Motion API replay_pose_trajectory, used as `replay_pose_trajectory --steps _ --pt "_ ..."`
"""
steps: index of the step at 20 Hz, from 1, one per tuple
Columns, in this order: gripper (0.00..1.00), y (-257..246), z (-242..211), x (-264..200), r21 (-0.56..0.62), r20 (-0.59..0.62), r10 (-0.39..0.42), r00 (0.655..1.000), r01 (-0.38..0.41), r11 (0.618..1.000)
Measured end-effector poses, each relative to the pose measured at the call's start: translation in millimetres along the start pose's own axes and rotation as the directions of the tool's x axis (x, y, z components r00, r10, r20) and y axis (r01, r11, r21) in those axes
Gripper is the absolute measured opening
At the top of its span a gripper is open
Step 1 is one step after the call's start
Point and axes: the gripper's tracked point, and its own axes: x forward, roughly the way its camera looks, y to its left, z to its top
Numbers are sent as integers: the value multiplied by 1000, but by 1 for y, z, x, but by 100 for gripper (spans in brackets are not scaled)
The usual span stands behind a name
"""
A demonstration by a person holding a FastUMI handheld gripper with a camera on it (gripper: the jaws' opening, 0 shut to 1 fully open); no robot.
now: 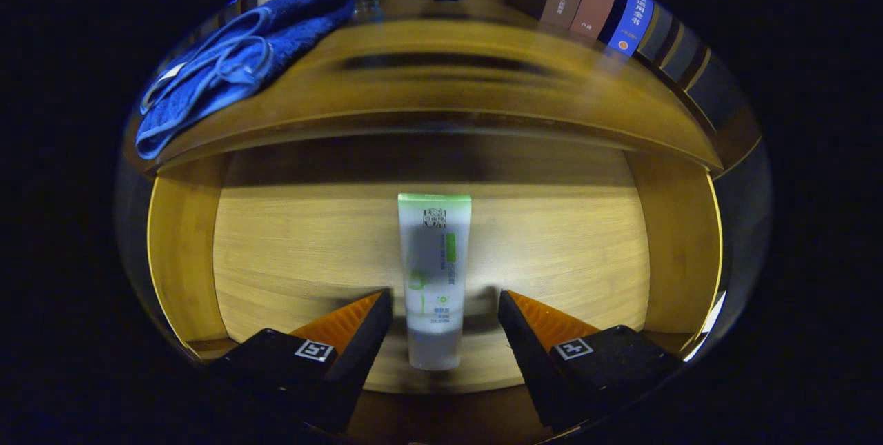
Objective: Pull open the drawer, take out the items inside it, and place them on the countertop above the cabinet.
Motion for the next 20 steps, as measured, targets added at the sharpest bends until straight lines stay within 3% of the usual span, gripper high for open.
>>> replay_pose_trajectory --steps 2,9,14,20 --pt "95 2 -4 5 6 -23 12 1000 -12 1000" --pt "46 5 -1 3 -5 -11 25 1000 -25 1000" --pt "46 0 -11 -11 -8 17 39 999 -39 999" --pt "46 0 -15 -65 4 128 95 987 -97 995"
